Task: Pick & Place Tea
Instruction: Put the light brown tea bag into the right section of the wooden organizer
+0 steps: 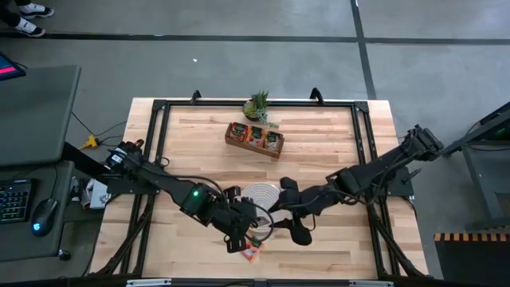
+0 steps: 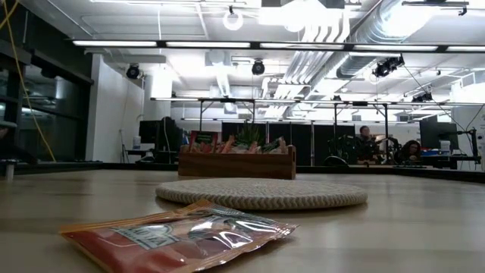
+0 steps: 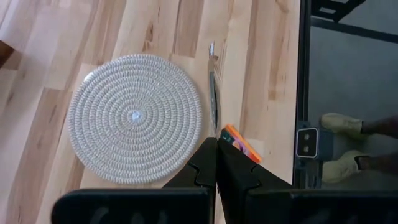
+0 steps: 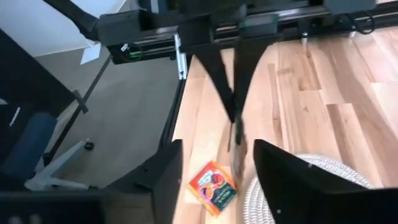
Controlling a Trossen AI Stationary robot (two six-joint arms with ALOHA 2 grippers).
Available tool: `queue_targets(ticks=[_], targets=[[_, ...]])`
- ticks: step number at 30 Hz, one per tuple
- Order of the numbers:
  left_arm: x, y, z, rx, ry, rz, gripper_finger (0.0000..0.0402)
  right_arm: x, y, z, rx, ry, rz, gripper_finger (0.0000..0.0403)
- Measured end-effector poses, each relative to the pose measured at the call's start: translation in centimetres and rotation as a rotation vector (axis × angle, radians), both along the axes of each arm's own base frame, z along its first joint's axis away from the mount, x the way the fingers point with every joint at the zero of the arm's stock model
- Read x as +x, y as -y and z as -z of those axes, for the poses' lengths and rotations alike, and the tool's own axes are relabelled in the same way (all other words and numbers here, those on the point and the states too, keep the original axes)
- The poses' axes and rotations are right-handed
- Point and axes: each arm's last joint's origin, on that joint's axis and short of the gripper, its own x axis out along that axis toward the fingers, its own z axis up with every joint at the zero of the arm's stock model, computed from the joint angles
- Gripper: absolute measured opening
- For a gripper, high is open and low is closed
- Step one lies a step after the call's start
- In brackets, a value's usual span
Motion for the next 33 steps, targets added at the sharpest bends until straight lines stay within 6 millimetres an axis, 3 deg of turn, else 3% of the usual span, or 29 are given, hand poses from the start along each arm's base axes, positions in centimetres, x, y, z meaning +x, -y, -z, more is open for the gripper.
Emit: queue_targets(ticks=[5, 9, 16, 24, 33], targets=[[0.0, 0.0, 0.0, 0.003, 0.001, -0.005, 0.0000, 0.5, 0.9, 0.0, 0.012, -0.003, 0.008, 0.0241], [0.0, -0.1, 0.0, 0.005, -0.003, -0.008, 0.0000, 0.9, 1.0, 0.3, 0.028, -0.012, 0.000, 0.0259], [-0.1, -0.1, 0.1, 0.014, -0.005, -0.007, 0.0000, 2.6, 0.5, 2.5, 0.015, -0.054, -0.016, 0.0262], [-0.1, -0.1, 0.1, 0.018, -0.009, -0.006, 0.0000, 3.3, 1.7, 2.5, 0.018, -0.026, 0.038, 0.0262], [-0.1, -0.1, 0.1, 0.025, -0.013, -0.007, 0.0000, 4.6, 1.4, 4.1, 0.031, -0.041, 0.035, 0.0262]])
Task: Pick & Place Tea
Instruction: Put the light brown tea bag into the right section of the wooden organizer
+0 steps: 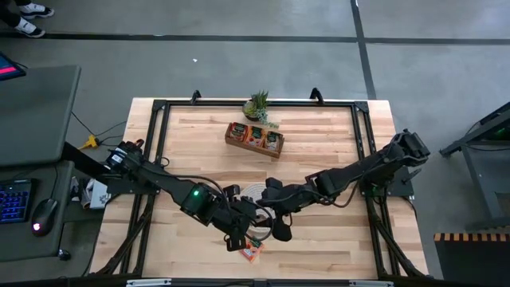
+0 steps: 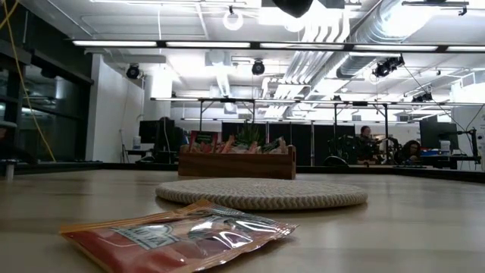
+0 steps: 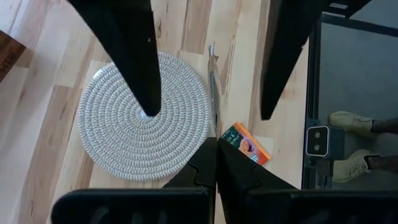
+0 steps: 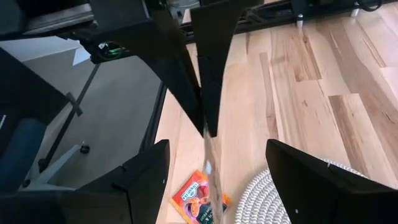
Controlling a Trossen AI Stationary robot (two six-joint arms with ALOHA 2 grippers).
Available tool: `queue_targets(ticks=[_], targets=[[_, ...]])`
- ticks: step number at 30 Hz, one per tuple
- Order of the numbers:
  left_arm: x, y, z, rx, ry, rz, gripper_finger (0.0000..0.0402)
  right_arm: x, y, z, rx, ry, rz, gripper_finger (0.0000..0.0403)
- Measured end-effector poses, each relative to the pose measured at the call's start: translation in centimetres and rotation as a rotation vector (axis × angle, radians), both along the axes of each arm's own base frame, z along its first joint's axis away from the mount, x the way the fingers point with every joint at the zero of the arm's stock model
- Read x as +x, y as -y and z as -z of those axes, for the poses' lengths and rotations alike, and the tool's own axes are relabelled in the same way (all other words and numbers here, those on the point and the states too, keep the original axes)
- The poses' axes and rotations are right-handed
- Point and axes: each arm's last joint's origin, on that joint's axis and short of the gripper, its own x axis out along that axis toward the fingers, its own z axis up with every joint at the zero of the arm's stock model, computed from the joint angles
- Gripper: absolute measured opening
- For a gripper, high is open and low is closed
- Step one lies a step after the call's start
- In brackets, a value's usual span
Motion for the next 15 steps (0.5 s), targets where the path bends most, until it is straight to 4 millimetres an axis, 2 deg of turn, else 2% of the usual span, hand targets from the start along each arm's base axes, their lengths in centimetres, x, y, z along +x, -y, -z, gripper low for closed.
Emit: queue_targets(ticks=[9, 12, 15], targets=[[-0.13, -0.05, 0.09, 0.004, -0.017, 0.003, 0.0000, 0.07, 0.22, 0.04, 0.008, -0.007, 0.007, 0.0249], [-0.12, -0.05, 0.09, 0.004, -0.017, 0.003, 0.0000, 0.08, 0.24, 0.04, 0.002, -0.005, 0.017, 0.0219], [-0.12, -0.05, 0.09, 0.004, -0.016, 0.003, 0.0000, 0.09, 0.26, 0.03, 0.001, -0.003, 0.019, 0.0172]])
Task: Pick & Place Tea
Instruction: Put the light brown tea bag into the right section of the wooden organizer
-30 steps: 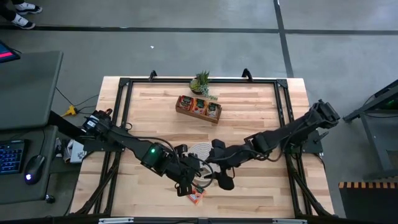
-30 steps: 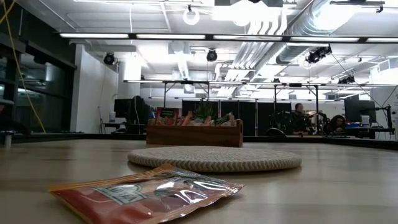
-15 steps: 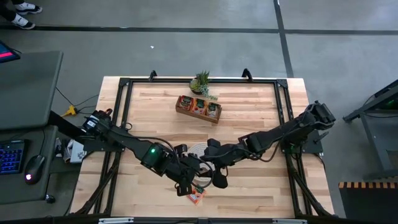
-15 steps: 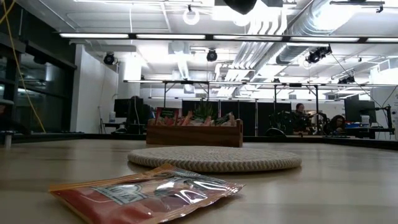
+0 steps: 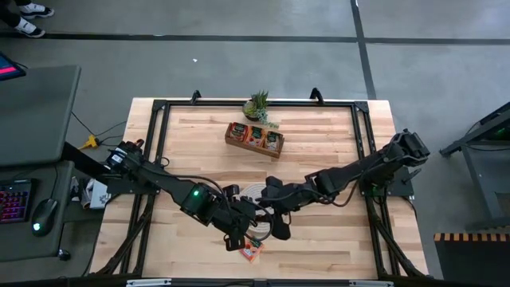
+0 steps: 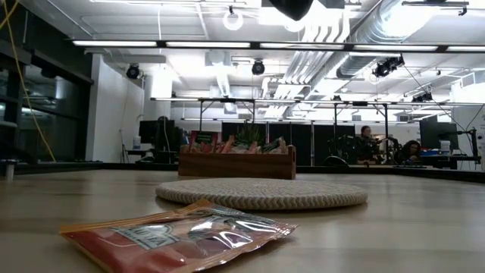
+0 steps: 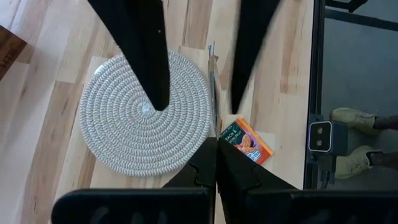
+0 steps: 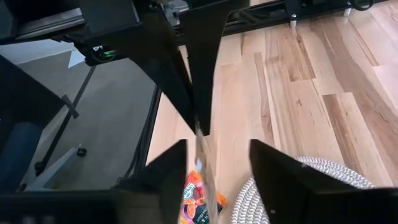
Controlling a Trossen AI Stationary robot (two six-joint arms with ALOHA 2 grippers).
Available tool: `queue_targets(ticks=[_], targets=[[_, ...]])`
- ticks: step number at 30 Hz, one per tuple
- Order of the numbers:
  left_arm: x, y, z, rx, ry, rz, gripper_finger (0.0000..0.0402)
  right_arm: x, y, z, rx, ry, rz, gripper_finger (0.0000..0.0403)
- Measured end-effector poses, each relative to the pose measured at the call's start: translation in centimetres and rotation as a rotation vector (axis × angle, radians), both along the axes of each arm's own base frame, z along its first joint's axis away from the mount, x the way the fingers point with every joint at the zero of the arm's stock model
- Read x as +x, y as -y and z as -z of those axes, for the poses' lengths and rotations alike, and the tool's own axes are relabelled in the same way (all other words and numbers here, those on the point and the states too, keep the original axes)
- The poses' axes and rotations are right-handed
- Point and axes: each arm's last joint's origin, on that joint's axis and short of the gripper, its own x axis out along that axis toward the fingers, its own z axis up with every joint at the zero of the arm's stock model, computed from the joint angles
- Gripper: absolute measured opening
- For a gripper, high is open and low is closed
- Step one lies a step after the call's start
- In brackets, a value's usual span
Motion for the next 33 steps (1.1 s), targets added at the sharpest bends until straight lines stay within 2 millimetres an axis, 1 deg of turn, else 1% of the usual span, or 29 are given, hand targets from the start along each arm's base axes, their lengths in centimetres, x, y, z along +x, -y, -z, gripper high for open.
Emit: queue_targets(ticks=[2, 7, 8, 18, 23, 27, 33], targets=[[0.0, 0.0, 0.0, 0.000, 0.000, 0.000, 0.0000, 0.0, 0.0, 0.0, 0.000, 0.000, 0.001, 0.0133], [0.0, 0.0, 0.0, 0.000, 0.000, -0.001, 0.0000, 0.1, 0.0, -0.2, 0.002, 0.019, 0.009, 0.0022], [0.0, 0.0, 0.0, 0.000, 0.000, -0.001, 0.0000, 0.1, 0.0, -0.2, 0.002, 0.021, 0.006, 0.0012], [0.0, 0.0, 0.0, -0.012, -0.008, 0.001, 0.0001, 0.0, -0.3, -0.2, -0.008, 0.026, 0.050, 0.0002], [0.0, 0.0, 0.0, 0.000, 0.003, -0.006, 0.0018, -0.4, -1.0, -0.2, -0.030, 0.032, 0.081, 0.0001], [0.0, 0.0, 0.0, 0.011, 0.006, 0.003, 0.0063, -1.2, -1.5, -0.5, -0.062, 0.025, 0.109, 0.0001], [0.0, -0.1, 0.0, 0.023, 0.006, 0.002, 0.0168, -2.2, -1.4, -0.8, -0.093, -0.015, 0.171, 0.0000]])
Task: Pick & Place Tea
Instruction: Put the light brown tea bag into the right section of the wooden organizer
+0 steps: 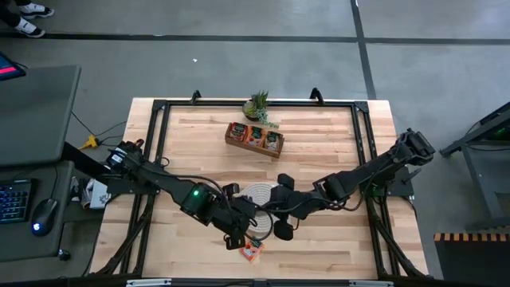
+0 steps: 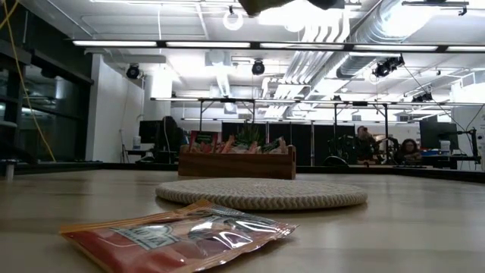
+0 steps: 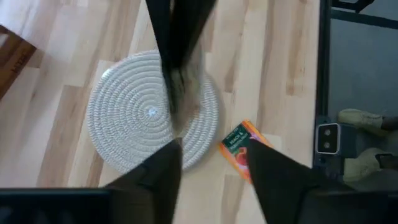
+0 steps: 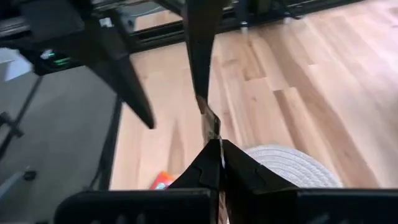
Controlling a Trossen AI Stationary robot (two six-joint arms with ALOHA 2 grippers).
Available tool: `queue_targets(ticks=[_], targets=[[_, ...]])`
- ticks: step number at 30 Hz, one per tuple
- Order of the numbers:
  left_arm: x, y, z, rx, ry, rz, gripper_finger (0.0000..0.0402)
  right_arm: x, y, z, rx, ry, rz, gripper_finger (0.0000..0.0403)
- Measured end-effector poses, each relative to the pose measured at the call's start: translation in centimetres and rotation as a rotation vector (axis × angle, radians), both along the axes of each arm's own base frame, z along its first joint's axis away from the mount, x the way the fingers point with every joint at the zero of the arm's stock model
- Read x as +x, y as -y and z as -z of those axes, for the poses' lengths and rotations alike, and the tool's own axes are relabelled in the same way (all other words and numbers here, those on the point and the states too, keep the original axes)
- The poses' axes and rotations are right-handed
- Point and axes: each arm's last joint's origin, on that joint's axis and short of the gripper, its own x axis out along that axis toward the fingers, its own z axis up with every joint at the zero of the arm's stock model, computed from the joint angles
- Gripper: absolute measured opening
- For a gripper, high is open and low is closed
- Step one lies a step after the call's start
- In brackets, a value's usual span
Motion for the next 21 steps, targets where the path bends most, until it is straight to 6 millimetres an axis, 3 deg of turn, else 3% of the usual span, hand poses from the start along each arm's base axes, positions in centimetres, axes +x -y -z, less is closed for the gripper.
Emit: queue_targets(ticks=[5, 14, 18, 21], targets=[[-0.7, -0.7, -0.3, 0.084, 0.001, -0.074, 0.0225, -1.1, 0.2, -0.6, -0.043, -0.010, 0.083, 0.0000], [-5.0, -3.2, -4.9, 0.235, 0.175, -0.270, 0.0232, -3.1, 1.7, -1.7, -0.101, -0.029, 0.193, 0.0000], [-7.1, -4.4, -6.2, 0.282, 0.197, -0.327, 0.0232, -5.9, 4.0, -2.0, -0.090, 0.011, 0.234, 0.0000], [-8.3, -5.2, -7.0, 0.311, 0.221, -0.373, 0.0232, -8.9, 6.2, -1.1, -0.057, 0.079, 0.287, 0.0000]])
